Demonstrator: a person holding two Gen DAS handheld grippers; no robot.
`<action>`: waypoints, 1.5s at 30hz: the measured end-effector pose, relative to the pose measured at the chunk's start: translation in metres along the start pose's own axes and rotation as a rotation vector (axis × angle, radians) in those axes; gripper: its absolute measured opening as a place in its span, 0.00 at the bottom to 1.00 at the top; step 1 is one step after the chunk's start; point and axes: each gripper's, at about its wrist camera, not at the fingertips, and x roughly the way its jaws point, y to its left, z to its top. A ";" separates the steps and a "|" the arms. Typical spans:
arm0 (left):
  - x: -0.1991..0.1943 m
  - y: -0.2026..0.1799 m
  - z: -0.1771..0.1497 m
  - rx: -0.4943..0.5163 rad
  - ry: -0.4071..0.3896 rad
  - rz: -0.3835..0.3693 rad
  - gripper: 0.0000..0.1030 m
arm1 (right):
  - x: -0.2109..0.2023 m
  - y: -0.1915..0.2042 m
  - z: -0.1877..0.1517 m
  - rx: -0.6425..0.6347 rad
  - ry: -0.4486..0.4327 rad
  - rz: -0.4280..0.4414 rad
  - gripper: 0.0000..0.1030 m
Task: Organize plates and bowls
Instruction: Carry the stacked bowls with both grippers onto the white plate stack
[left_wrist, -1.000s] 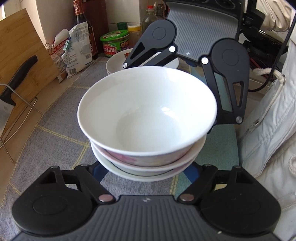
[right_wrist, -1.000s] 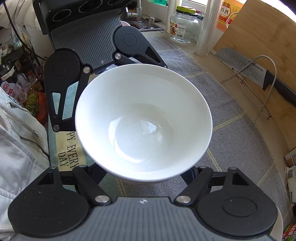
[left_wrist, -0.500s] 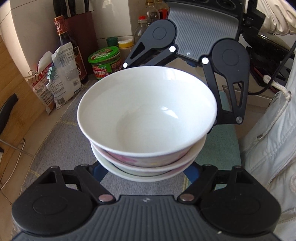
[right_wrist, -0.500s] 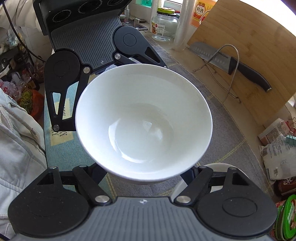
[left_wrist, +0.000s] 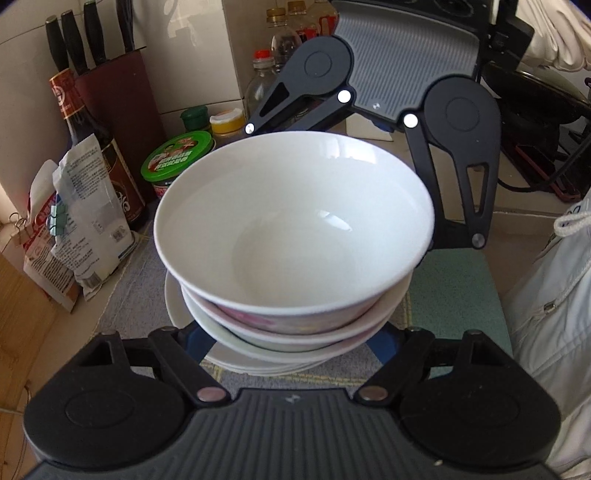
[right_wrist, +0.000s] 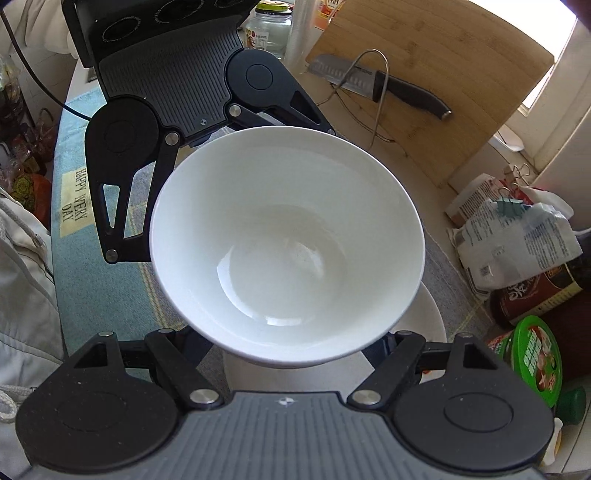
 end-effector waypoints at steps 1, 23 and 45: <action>0.004 0.001 0.002 0.003 0.001 -0.006 0.81 | 0.000 -0.002 -0.003 0.002 0.005 -0.001 0.82; 0.049 0.018 0.009 -0.017 0.029 -0.029 0.81 | 0.025 -0.036 -0.025 0.027 0.061 0.014 0.82; 0.046 0.018 0.008 -0.026 0.001 0.012 0.91 | 0.025 -0.036 -0.027 0.069 0.030 0.019 0.93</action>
